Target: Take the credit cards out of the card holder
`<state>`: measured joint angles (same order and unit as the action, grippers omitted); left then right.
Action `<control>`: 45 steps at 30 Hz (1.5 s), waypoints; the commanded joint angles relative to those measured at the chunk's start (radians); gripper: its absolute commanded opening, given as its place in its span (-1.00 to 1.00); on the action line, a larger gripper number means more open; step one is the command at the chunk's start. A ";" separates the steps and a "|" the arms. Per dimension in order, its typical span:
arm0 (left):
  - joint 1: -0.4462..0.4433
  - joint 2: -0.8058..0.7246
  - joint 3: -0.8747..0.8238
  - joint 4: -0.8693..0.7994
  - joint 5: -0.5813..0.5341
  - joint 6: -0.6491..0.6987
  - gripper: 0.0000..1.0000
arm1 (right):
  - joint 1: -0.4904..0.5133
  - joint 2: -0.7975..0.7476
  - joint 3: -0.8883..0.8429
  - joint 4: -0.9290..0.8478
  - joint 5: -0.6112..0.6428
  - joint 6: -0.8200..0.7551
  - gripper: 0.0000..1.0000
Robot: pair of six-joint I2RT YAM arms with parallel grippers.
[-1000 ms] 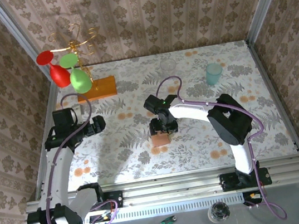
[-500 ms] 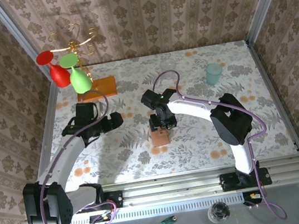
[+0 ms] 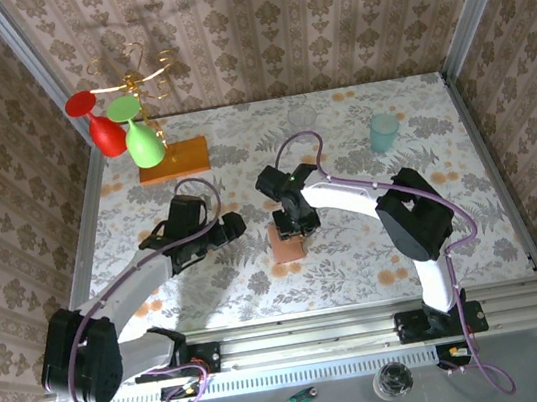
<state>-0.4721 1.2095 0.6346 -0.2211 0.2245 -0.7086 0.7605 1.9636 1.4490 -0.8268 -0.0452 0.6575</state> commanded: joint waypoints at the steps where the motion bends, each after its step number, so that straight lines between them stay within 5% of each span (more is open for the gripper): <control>1: -0.017 -0.003 -0.028 0.051 -0.011 -0.066 0.73 | 0.013 -0.022 -0.009 0.013 -0.014 0.002 -0.21; 32: -0.024 0.008 -0.043 0.097 0.005 -0.111 0.48 | 0.031 0.105 0.041 0.006 -0.022 -0.029 -0.37; 45: -0.037 0.028 -0.074 0.159 0.032 -0.129 0.41 | 0.030 0.111 0.001 0.018 -0.012 -0.006 -0.77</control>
<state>-0.4950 1.2209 0.5667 -0.0986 0.2379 -0.8204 0.7834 2.0243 1.4849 -0.8188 -0.0547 0.6361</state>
